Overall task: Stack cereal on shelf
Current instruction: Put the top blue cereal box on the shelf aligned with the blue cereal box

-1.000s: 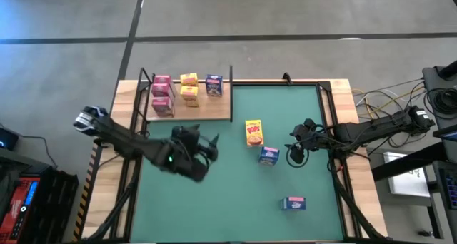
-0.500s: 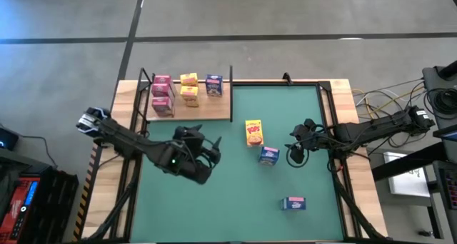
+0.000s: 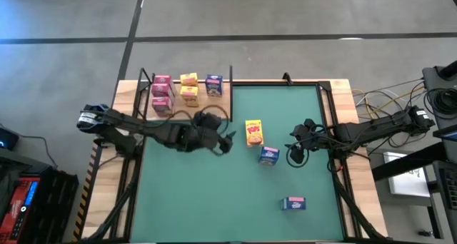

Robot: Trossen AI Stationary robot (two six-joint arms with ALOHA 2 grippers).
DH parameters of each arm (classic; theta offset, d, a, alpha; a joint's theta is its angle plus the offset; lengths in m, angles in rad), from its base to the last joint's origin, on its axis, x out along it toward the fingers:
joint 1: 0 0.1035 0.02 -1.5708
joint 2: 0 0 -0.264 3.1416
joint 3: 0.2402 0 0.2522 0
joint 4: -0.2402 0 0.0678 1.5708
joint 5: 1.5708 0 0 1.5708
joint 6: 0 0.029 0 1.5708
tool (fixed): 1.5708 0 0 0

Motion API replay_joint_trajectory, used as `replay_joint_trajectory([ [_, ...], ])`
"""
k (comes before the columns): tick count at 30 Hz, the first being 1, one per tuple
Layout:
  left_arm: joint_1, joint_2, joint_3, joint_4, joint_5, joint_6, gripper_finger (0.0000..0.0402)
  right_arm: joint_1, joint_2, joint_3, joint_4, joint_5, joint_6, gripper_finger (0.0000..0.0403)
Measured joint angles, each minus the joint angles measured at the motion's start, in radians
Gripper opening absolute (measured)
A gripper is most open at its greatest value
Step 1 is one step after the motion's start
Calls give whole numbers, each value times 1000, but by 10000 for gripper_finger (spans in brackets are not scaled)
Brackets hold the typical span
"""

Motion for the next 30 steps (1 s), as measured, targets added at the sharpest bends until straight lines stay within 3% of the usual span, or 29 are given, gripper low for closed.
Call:
replay_joint_trajectory([
  [6, 119, 2, -162, 303, 198, 20, 400, 0, 0, 0, 0, 0, 0, 260],
  [12, 167, -12, -326, 662, 321, 252, 400, 0, 0, 0, 0, 0, 0, 260],
  [15, 173, -16, -395, 816, 373, 295, 400, 0, 0, 0, 0, 0, 0, 260],
  [21, 183, -15, -457, 918, 484, 327, 400, 0, 0, 0, 0, 0, 0, 260],
  [25, 180, -1, -472, 1029, 489, 424, 400, 0, 0, 0, 0, 0, 0, 260],
  [30, 180, 16, -472, 1110, 500, 434, 400, 0, 0, 0, 0, 0, 0, 260],
])
